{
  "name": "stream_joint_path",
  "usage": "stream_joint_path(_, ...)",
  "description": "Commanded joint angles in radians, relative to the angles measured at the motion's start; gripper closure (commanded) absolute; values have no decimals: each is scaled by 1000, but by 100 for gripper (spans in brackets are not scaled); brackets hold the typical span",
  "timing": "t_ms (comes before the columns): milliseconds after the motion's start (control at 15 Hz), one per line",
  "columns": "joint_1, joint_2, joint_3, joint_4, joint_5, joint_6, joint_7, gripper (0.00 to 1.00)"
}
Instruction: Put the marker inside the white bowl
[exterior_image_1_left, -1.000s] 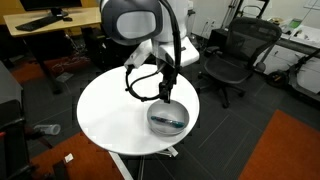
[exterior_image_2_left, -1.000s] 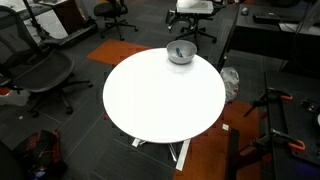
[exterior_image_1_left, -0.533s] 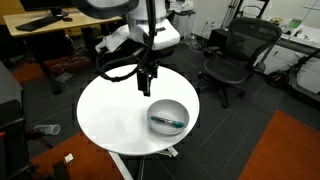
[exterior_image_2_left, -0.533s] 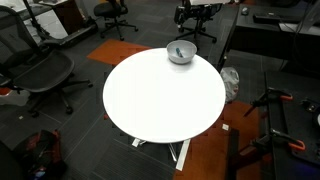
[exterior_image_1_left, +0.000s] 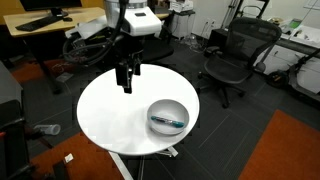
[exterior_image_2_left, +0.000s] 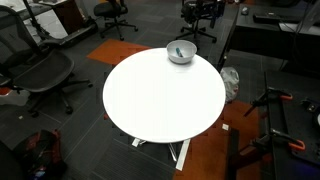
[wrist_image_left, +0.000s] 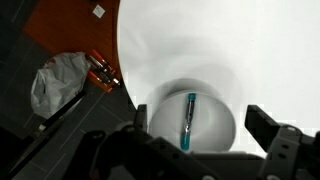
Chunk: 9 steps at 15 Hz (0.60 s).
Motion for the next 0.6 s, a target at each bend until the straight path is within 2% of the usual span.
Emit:
stream_joint_path(0,-5,-69,20,-56,-36,-35,19,0)
stream_joint_path(67,-16,-19,22,-17,-15,-8,2,0)
stream_joint_path(533,-17,-33,26,-31,-18,-13,2,0)
